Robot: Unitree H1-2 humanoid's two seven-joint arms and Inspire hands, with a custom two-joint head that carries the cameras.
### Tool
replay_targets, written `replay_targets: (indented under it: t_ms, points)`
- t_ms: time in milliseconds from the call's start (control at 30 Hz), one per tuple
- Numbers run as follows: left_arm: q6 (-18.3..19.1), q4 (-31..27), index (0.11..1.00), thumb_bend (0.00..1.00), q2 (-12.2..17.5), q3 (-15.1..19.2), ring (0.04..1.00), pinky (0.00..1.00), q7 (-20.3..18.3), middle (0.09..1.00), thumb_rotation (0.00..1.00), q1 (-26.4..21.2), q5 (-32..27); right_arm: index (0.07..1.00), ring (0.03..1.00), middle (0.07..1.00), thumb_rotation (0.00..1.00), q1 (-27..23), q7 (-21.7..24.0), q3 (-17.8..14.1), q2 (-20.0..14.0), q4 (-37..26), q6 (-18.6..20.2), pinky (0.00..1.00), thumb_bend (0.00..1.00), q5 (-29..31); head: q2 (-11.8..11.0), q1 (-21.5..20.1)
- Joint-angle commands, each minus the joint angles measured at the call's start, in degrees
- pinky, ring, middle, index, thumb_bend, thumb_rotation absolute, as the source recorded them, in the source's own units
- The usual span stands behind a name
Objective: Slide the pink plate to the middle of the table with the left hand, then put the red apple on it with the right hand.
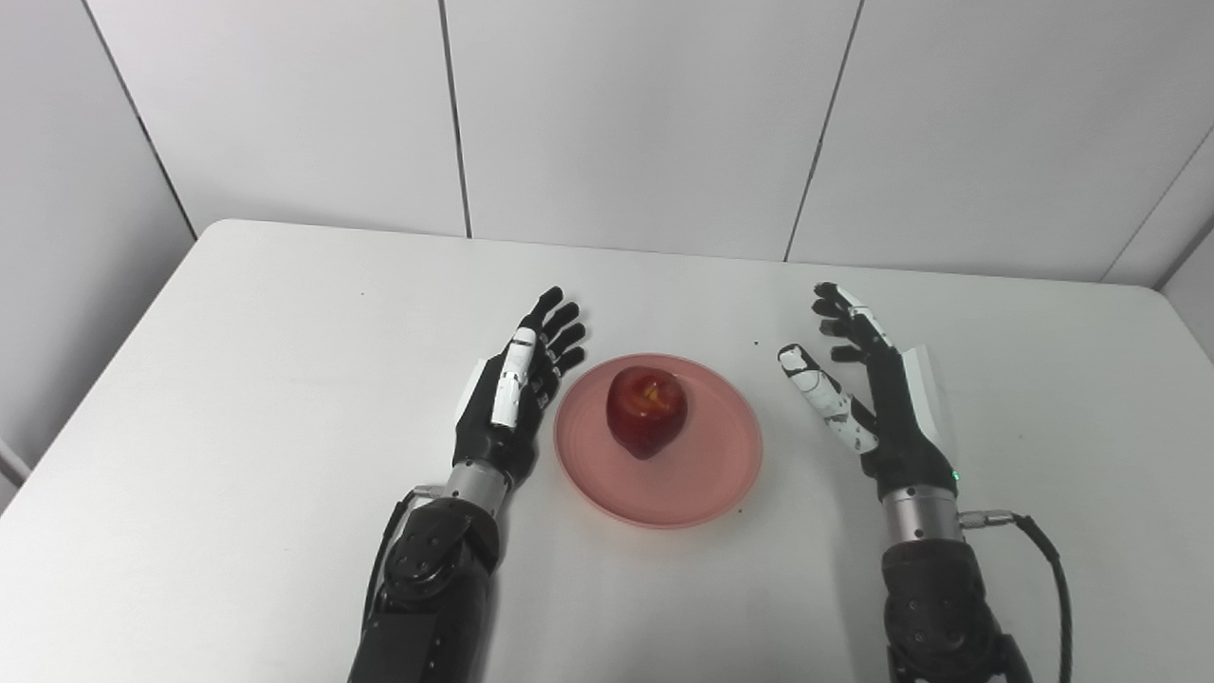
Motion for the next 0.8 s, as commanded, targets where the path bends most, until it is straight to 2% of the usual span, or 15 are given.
replay_targets:
  t_ms: [0,233,333,433,600,767]
  points:
    - [2.03,2.08,0.914,0.37,0.37,0.29,0.913,0.91,0.99,0.926,1.0,2.21,0.21,0.841,0.792,0.823,1.0,-0.76,-1.47,-0.64,0.17,0.15,-3.54,0.73,0.97,1.62,-0.05,0.05]
    - [2.21,1.59,0.908,0.36,0.38,0.16,0.908,0.9,1.26,0.921,1.0,2.42,0.6,0.844,0.802,0.83,1.0,0.26,-2.75,-1.1,0.22,5.13,-8.03,0.74,0.96,6.32,-0.22,-0.01]
    - [1.83,1.79,0.909,0.36,0.55,0.11,0.91,0.9,1.11,0.921,1.0,2.44,0.73,0.854,0.841,0.856,1.0,0.5,-2.51,-1.41,0.16,7.2,-10.36,0.77,0.86,9.31,-0.22,0.22]
    - [1.88,1.63,0.914,0.36,0.72,0.03,0.913,0.9,0.83,0.925,1.0,2.54,0.58,0.855,0.843,0.857,1.0,0.42,-2.82,-1.59,0.14,9.22,-12.54,0.77,0.82,10.95,-0.17,0.28]
    - [0.94,1.81,0.916,0.37,0.92,-0.39,0.917,0.91,0.46,0.929,1.0,2.85,0.75,0.871,0.864,0.873,1.0,0.53,-1.09,-2.1,0.39,10.52,-12.13,0.81,0.77,15.22,-0.02,0.62]
    - [0.82,1.26,0.916,0.37,0.99,-0.8,0.918,0.91,0.38,0.93,1.0,3.26,0.95,0.89,0.882,0.884,1.0,0.71,0.04,-1.99,0.78,11.12,-11.83,0.84,0.67,17.73,0.15,0.51]
